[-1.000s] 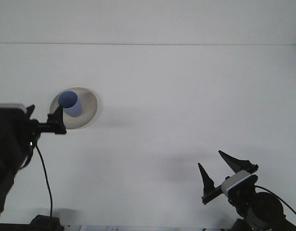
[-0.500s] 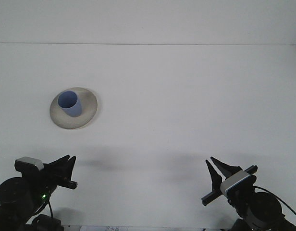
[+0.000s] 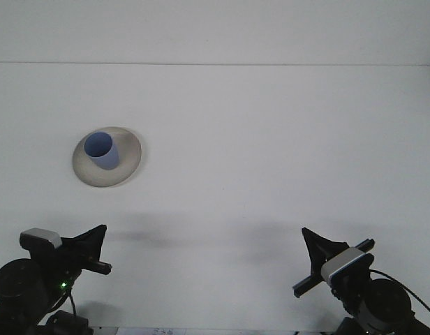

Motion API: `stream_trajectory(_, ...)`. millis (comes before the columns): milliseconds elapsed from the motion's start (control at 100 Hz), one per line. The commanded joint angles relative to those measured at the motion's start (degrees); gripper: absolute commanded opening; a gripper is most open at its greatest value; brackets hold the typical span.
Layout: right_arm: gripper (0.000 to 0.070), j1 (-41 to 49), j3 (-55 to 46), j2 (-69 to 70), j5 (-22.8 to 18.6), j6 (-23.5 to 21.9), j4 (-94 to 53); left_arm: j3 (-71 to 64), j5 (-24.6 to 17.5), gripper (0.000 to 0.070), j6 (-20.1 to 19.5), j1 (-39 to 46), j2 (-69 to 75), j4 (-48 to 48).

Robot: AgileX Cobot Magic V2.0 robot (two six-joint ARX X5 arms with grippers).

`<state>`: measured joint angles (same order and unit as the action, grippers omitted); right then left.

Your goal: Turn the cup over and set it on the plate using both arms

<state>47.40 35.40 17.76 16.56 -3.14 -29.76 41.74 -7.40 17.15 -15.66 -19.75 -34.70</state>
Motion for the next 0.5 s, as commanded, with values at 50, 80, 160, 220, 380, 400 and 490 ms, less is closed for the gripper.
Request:
stream_trajectory(50, 0.0006, 0.5, 0.2, 0.2, 0.0, -0.5, 0.6, 0.6, -0.1, 0.0016, 0.1, -0.2, 0.0, 0.6)
stream_trajectory(80, 0.0006, 0.5, 0.2, 0.2, 0.0, -0.5, 0.6, 0.6, -0.1, 0.0016, 0.1, -0.2, 0.0, 0.6)
stream_trajectory(160, 0.0005, 0.5, 0.2, 0.2, 0.0, -0.5, 0.6, 0.6, -0.1, 0.0016, 0.0, -0.2, 0.0, 0.6)
stream_trajectory(220, 0.0006, 0.5, 0.2, 0.2, 0.0, -0.5, 0.6, 0.6, 0.0, 0.0016, -0.2, 0.0, 0.0, 0.6)
stream_trajectory(380, 0.0006, 0.5, 0.2, 0.2, 0.0, -0.5, 0.6, -5.4, 0.5, 0.0015, -13.4, 3.3, 3.0, 9.1)
stream_trajectory(400, 0.0006, 0.5, 0.2, 0.2, 0.0, -0.5, 0.6, -7.1, 0.6, 0.0016, -14.8, 4.0, 3.7, 11.4)
stream_trajectory(490, 0.0006, 0.5, 0.2, 0.2, 0.0, -0.5, 0.6, -16.4, 2.5, 0.0016, -19.5, 7.1, 7.6, 21.8)
